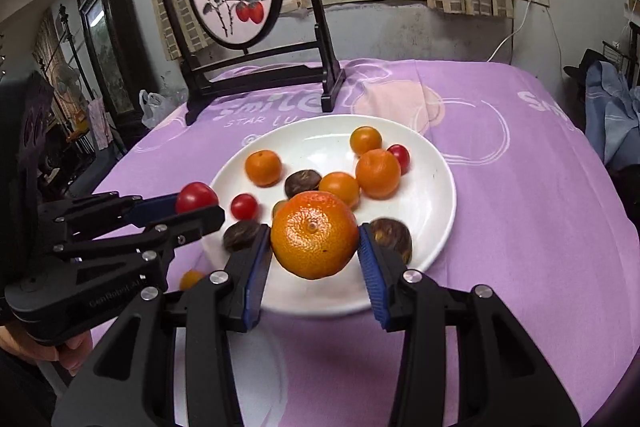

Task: Organize fruits
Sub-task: 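Lower the tomato and orange onto the white plate and open both tools, then grasp a yellow tomato with the left tool while the right tool grasps a dark red tomato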

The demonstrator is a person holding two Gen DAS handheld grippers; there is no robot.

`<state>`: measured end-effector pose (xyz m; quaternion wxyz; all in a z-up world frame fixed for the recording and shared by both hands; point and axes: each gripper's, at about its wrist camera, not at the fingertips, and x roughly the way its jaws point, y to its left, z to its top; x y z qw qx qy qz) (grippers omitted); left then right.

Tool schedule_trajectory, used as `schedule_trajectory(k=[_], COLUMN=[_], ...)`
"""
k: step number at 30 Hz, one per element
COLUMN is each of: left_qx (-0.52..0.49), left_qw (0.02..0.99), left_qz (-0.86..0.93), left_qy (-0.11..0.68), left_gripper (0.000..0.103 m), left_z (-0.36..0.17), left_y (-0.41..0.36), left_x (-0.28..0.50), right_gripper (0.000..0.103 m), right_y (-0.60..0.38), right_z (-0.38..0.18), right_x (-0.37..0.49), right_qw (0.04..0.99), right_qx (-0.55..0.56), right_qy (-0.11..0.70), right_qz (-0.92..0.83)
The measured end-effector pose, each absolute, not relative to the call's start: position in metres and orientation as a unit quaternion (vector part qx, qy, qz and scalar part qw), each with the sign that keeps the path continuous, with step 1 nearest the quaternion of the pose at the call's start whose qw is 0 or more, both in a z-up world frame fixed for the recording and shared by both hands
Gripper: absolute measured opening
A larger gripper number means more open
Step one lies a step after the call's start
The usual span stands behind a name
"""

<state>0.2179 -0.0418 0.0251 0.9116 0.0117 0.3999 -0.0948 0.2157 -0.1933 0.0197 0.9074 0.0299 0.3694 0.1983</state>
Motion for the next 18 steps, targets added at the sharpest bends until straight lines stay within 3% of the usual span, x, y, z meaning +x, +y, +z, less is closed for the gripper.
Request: schedule_trajectory(k=[5,6,8,9,11,18], left_qx=[-0.005,-0.007,-0.004,-0.011,-0.035,-0.035], left_qw=[0.902,0.903,0.911,0.915,0.917,0.923], left_qz=[-0.079,-0.075,-0.040,-0.033,-0.036,-0.029], left_qy=[0.425,0.423,0.410,0.401,0.395,0.382], left_gripper=[0.032,0.038,0.074,0.079,0.081,0.081], left_z=[0.006,0.003,0.004,0.006,0.009,0.025], left_y=[-0.039,-0.038,-0.034,-0.031,-0.023,-0.010], left_x=[0.255,0.259,0.260,0.258,0.254,0.226], right_gripper=[0.045,0.045,0.045,0.046,0.062,0.062], right_y=[-0.191,-0.192,-0.198,-0.201,-0.205,-0.212], right_z=[-0.001,-0.003,-0.003,-0.002,0.005,0.024], right_x=[0.256,0.260,0.258,0.255,0.248,0.210], right_qw=[0.895,0.893,0.893,0.895,0.902,0.910], right_qx=[0.058,0.063,0.077,0.082,0.083,0.067], right_qy=[0.402,0.408,0.407,0.401,0.383,0.363], right_qz=[0.184,0.181,0.174,0.179,0.181,0.191])
